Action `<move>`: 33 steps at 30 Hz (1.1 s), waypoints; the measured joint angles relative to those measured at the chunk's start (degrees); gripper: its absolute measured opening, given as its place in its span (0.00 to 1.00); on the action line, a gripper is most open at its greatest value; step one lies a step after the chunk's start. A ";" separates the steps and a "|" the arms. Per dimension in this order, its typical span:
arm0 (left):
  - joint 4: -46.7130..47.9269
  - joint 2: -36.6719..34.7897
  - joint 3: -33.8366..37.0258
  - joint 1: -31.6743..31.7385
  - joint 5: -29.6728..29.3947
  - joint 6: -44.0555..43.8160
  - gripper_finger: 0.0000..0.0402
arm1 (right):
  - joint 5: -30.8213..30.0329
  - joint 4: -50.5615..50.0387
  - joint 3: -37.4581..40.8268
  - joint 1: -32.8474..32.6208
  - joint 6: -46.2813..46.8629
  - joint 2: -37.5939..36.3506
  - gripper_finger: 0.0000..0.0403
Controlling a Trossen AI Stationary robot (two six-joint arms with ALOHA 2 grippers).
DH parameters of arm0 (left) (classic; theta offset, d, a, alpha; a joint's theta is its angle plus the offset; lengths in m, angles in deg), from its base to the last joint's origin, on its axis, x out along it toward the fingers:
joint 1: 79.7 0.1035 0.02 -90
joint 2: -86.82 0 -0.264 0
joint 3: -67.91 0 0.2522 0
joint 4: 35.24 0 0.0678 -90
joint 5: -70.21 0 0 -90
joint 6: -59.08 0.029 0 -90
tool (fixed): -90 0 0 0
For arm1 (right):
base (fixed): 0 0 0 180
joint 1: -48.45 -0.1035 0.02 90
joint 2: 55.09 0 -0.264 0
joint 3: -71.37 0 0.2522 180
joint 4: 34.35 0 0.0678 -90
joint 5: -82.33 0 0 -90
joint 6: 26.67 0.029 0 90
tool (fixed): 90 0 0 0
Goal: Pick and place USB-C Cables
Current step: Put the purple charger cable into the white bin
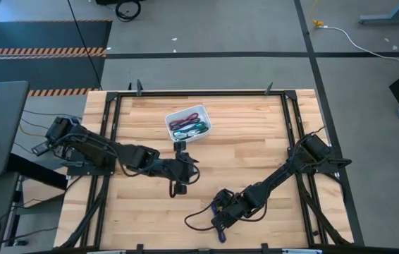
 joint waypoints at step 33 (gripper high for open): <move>7.36 -2.23 -0.04 -0.48 -3.22 -4.07 0.43 | -10.98 -2.70 0.35 5.12 -22.91 -11.04 0.03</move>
